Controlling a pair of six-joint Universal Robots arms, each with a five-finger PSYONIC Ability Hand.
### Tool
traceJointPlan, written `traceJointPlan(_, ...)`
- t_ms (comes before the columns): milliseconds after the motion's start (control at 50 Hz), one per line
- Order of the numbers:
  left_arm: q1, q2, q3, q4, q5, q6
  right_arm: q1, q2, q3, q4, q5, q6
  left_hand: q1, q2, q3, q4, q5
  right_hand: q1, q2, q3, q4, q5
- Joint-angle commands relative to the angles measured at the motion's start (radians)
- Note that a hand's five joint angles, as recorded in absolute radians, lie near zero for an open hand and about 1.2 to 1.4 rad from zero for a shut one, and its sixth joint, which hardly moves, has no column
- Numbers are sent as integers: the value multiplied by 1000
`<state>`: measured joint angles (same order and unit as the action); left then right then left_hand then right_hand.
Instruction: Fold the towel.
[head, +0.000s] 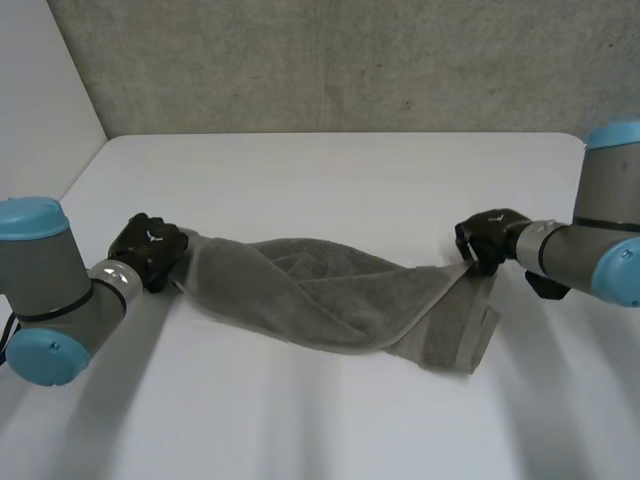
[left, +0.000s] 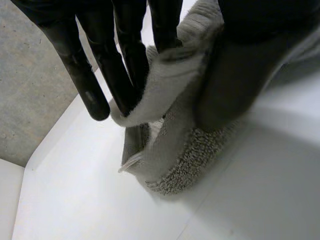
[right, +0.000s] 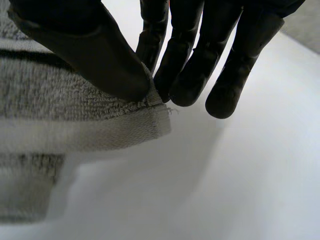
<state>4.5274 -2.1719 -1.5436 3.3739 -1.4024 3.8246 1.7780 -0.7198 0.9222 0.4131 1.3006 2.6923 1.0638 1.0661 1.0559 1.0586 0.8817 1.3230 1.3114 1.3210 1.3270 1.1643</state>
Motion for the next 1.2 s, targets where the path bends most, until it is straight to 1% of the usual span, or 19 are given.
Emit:
traceJointPlan(20, 1, -3, 11, -2, -1, 0, -29, -81, 12, 3, -27, 70, 256, 254, 264, 262, 264, 73, 85, 75, 69, 57)
traceJointPlan(40, 1, -3, 13, -2, -1, 0, -31, -98, 18, 3, -38, 75, 332, 329, 340, 337, 339, 73, 85, 75, 69, 57)
traceJointPlan(180, 7, 15, 11, -7, -7, -8, -54, -179, 66, 3, -72, 87, 332, 330, 340, 338, 340, 73, 85, 75, 69, 57)
traceJointPlan(300, 27, 98, -15, -25, -4, -19, -58, -234, 96, 9, -79, 66, 332, 330, 340, 338, 340, 73, 85, 75, 69, 57)
traceJointPlan(440, 27, 222, -59, -117, 5, -43, -81, -322, 121, 111, -107, -22, 332, 330, 340, 338, 340, 73, 85, 75, 69, 57)
traceJointPlan(480, 27, 309, -58, -168, 8, -92, -86, -366, 101, 153, -138, -54, 332, 330, 340, 338, 340, 73, 85, 75, 69, 57)
traceJointPlan(500, 27, 310, -58, -168, 8, -92, -86, -366, 101, 153, -138, -54, 332, 330, 340, 338, 340, 73, 85, 75, 69, 57)
traceJointPlan(540, 29, 392, -38, -203, 8, -170, -100, -423, 58, 180, -176, -46, 332, 330, 340, 338, 340, 73, 85, 75, 69, 57)
traceJointPlan(560, 29, 393, -38, -203, 8, -171, -100, -423, 58, 181, -176, -46, 332, 330, 340, 338, 340, 73, 85, 75, 69, 57)
traceJointPlan(600, 32, 464, -6, -223, 10, -270, -114, -476, 20, 206, -210, -31, 332, 330, 340, 338, 340, 73, 85, 75, 69, 57)
traceJointPlan(660, 32, 485, 8, -234, 16, -323, -115, -495, 6, 217, -219, -23, 332, 330, 340, 338, 340, 73, 85, 75, 69, 57)
traceJointPlan(700, 33, 508, 19, -249, 42, -402, -115, -512, -16, 231, -224, -17, 332, 330, 340, 338, 340, 73, 85, 75, 69, 57)
traceJointPlan(820, 36, 500, 2, -315, 111, -456, -112, -524, -11, 248, -227, -31, 332, 330, 340, 338, 340, 73, 85, 75, 69, 57)
traceJointPlan(940, 53, 465, -7, -361, 118, -453, -112, -510, -10, 303, -230, -89, 332, 330, 340, 338, 340, 73, 85, 75, 69, 57)
traceJointPlan(980, 68, 385, 11, -401, 118, -450, -109, -483, -2, 367, -215, -196, 332, 330, 340, 338, 340, 73, 85, 75, 69, 57)
traceJointPlan(1040, 70, 342, 31, -429, 118, -445, -106, -451, -3, 397, -204, -264, 332, 330, 340, 338, 340, 73, 85, 75, 69, 57)
traceJointPlan(1080, 70, 249, 104, -487, 111, -432, -101, -377, -29, 444, -172, -365, 332, 330, 340, 338, 340, 73, 85, 75, 69, 57)
traceJointPlan(1160, 70, 147, 211, -542, 106, -408, -89, -309, -94, 446, -119, -370, 332, 330, 340, 338, 340, 73, 85, 75, 69, 57)
traceJointPlan(1200, 58, 63, 346, -574, 102, -398, -48, -218, -220, 428, -75, -355, 332, 330, 340, 338, 340, 73, 85, 75, 69, 57)
